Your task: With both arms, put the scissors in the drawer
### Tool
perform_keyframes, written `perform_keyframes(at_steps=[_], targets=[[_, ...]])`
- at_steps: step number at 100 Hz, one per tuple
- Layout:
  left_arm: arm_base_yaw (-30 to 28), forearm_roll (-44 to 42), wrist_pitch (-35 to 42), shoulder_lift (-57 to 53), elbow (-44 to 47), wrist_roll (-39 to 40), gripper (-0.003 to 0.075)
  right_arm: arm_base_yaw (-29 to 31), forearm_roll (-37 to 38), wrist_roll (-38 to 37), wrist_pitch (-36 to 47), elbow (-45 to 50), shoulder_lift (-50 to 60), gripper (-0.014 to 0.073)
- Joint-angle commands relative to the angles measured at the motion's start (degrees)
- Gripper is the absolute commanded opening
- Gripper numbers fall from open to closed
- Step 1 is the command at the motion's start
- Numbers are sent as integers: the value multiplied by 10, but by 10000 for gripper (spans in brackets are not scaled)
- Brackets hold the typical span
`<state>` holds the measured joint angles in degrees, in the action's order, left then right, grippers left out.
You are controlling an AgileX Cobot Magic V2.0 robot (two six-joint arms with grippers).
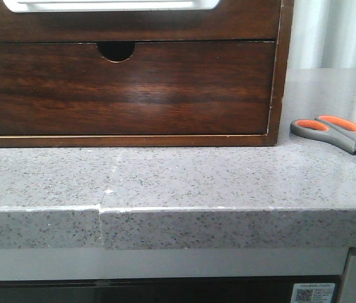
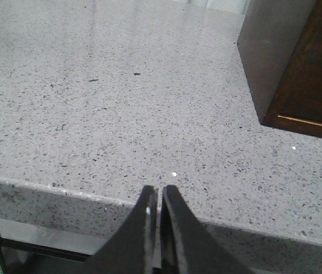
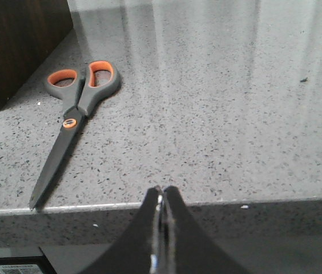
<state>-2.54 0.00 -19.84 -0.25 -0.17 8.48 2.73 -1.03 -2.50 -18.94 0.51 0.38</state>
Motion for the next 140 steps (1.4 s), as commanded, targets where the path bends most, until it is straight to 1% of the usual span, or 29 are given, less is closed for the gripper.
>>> perform_keyframes(at_steps=[1, 35, 45, 56, 76, 82, 88, 101, 116, 128, 140], targets=[[-2, 4, 41, -17, 13, -1, -22, 3, 10, 2, 11, 17, 10, -61], [-2, -4, 132, -17, 13, -1, -22, 3, 10, 2, 11, 17, 10, -61], [-2, 5, 164, -17, 13, -1, -22, 3, 10, 2, 11, 17, 10, -61], [-2, 6, 179, -17, 13, -1, -22, 3, 10, 2, 11, 17, 10, -61], [-2, 7, 178, -17, 13, -1, -22, 3, -4, 2, 18, 17, 10, -61], [-2, 9, 178, -17, 13, -1, -22, 3, -16, 2, 29, 17, 10, -61], [-2, 12, 178, -17, 13, -1, -22, 3, -25, 2, 56, 17, 10, -61], [-2, 12, 178, -17, 13, -1, -22, 3, -25, 2, 114, 17, 10, -61], [-2, 12, 181, -16, 13, -1, -22, 3, -25, 2, 146, 17, 10, -61], [-2, 12, 213, -16, 13, -1, -22, 3, -25, 2, 175, 17, 10, -61], [-2, 12, 237, -16, 13, -1, -22, 3, -31, 2, 173, 16, 7, -61]])
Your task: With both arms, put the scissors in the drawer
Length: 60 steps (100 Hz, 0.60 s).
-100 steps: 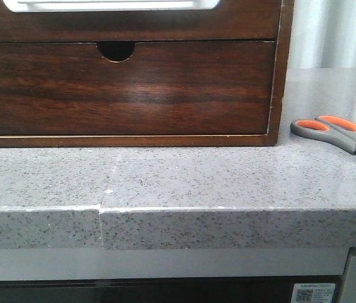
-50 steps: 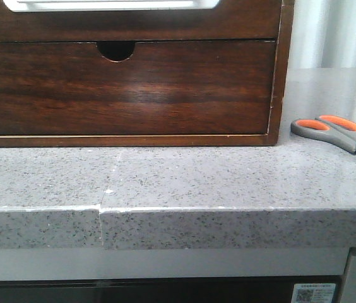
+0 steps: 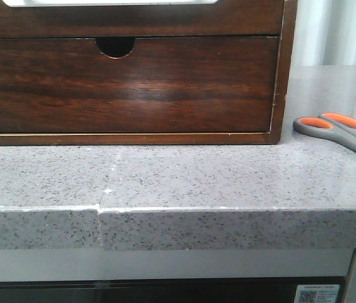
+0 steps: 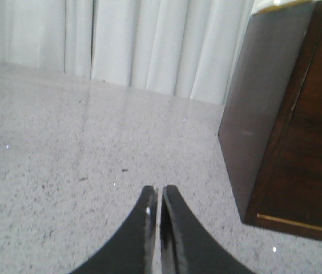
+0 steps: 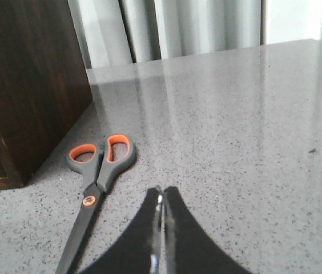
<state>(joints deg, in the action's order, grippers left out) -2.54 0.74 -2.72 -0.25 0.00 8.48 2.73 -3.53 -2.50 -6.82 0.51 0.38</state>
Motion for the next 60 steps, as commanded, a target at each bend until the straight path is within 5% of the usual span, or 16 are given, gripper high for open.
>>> perform_keyframes(at_steps=[1, 41, 60], targets=[[-2, 5, 68, -16, 12, -1, -22, 3, -8, 2, 50, 16, 7, -61], [-2, 9, 82, -15, -12, -1, -22, 3, -6, 2, -9, -50, 7, -61], [-2, 0, 6, 18, -92, -1, -22, 3, -5, 2, -37, -86, -13, -61]])
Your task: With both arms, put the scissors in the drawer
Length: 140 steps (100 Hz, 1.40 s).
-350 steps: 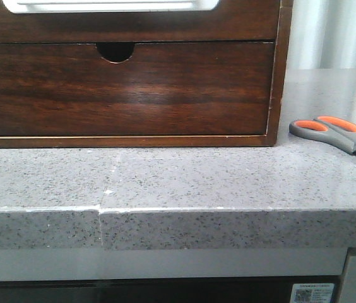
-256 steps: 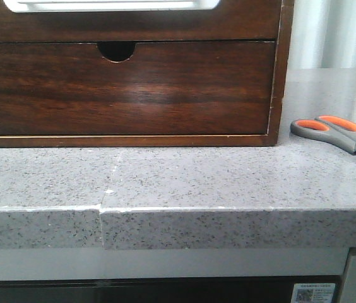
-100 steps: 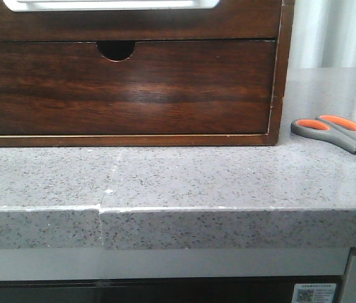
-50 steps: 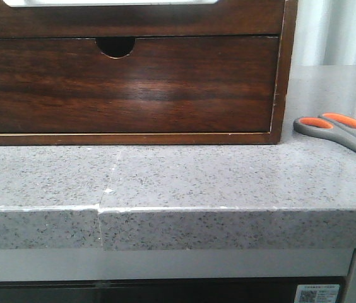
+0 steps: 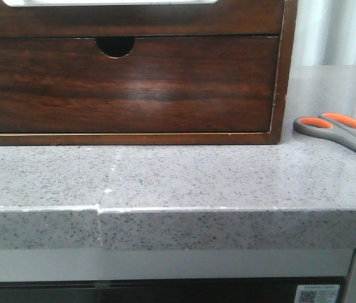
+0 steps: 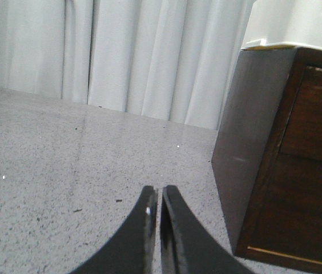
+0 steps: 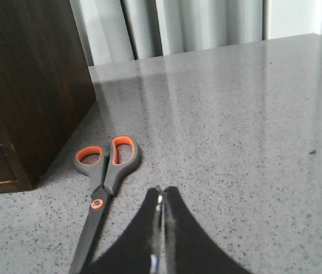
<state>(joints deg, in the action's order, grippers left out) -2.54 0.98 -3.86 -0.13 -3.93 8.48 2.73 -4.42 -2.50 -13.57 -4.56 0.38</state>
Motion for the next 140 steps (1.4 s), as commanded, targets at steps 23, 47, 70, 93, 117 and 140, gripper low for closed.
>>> perform_keyframes(at_steps=[23, 47, 70, 93, 117, 140], targets=[[3, -96, -10, 61, -138, -2, -22, 3, 4, 2, 13, -112, -133, -61], [5, -113, -31, 72, -144, -2, 1, 3, 4, 2, 26, -140, -188, -61], [6, -89, -24, 72, -144, -2, 348, 3, 4, 2, 15, -139, -188, -61], [40, -125, -22, 86, -144, -3, 368, 3, 4, 2, 15, -139, -188, -61], [109, -178, 62, 142, -145, -38, 367, 3, 4, 2, 15, -139, -188, -61], [195, -359, 137, 235, -163, -37, 368, 3, 4, 2, 15, -139, -188, -61]])
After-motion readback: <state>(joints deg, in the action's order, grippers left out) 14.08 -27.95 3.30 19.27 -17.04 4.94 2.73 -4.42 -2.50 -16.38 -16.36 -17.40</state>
